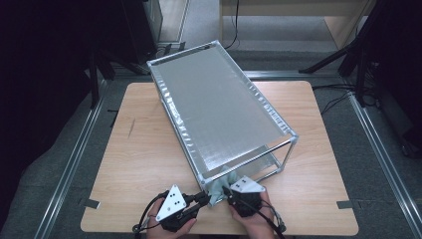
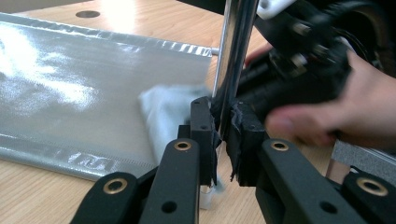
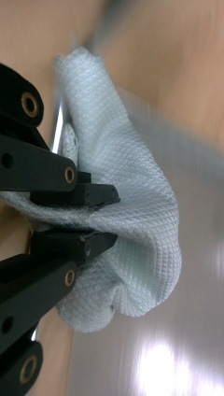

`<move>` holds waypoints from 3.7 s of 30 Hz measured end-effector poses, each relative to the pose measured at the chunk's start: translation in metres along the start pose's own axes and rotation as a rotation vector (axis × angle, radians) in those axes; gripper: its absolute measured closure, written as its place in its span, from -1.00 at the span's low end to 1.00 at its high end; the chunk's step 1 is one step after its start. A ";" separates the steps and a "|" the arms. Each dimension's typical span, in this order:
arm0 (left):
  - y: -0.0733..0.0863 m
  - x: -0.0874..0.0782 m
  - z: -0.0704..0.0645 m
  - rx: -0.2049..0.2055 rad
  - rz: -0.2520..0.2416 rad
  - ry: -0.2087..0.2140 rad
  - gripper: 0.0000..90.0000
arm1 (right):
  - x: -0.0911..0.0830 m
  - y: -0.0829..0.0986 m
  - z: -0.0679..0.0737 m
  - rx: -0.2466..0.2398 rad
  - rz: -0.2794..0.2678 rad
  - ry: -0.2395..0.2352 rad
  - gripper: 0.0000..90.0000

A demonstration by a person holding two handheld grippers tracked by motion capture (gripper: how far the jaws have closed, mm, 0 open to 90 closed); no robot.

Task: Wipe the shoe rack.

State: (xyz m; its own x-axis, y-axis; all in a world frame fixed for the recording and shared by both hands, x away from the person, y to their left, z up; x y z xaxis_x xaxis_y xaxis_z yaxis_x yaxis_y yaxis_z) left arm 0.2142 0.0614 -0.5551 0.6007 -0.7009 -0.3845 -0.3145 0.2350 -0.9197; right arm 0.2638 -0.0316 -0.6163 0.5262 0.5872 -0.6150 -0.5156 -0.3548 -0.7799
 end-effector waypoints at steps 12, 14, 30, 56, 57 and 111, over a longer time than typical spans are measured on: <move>0.000 0.000 0.000 -0.002 -0.002 0.006 0.81 | -0.035 0.004 -0.085 0.077 0.000 0.230 0.77; 0.000 0.000 0.000 -0.004 -0.002 0.006 0.81 | -0.047 0.007 -0.109 0.115 -0.017 0.291 0.77; 0.001 0.000 0.001 -0.010 -0.005 0.007 0.81 | -0.007 0.002 0.014 -0.081 0.025 0.031 0.78; 0.001 0.001 0.004 -0.024 -0.011 0.003 0.81 | -0.039 0.014 -0.069 0.118 0.058 0.193 0.78; 0.001 0.001 0.004 -0.024 -0.011 0.003 0.81 | -0.035 0.014 -0.058 0.088 0.063 0.179 0.78; 0.002 0.000 0.006 -0.024 -0.014 0.010 0.81 | -0.120 0.014 -0.188 0.264 -0.103 0.445 0.83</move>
State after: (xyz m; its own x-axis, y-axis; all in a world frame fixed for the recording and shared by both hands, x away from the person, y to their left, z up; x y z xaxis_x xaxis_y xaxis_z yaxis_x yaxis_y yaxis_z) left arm 0.2180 0.0658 -0.5577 0.5974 -0.7109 -0.3710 -0.3242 0.2090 -0.9226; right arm 0.3203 -0.2438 -0.5752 0.7898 0.2236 -0.5712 -0.5685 -0.0828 -0.8185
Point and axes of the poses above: each handheld gripper's, and its own axes: x roughly forward along the jaws, y roughly out of its underside, z roughly to its left, the point moved 10 cm from there along x, roughly forward along the jaws, and after that the axes turned 3 degrees about -y, right-handed, at the moved point
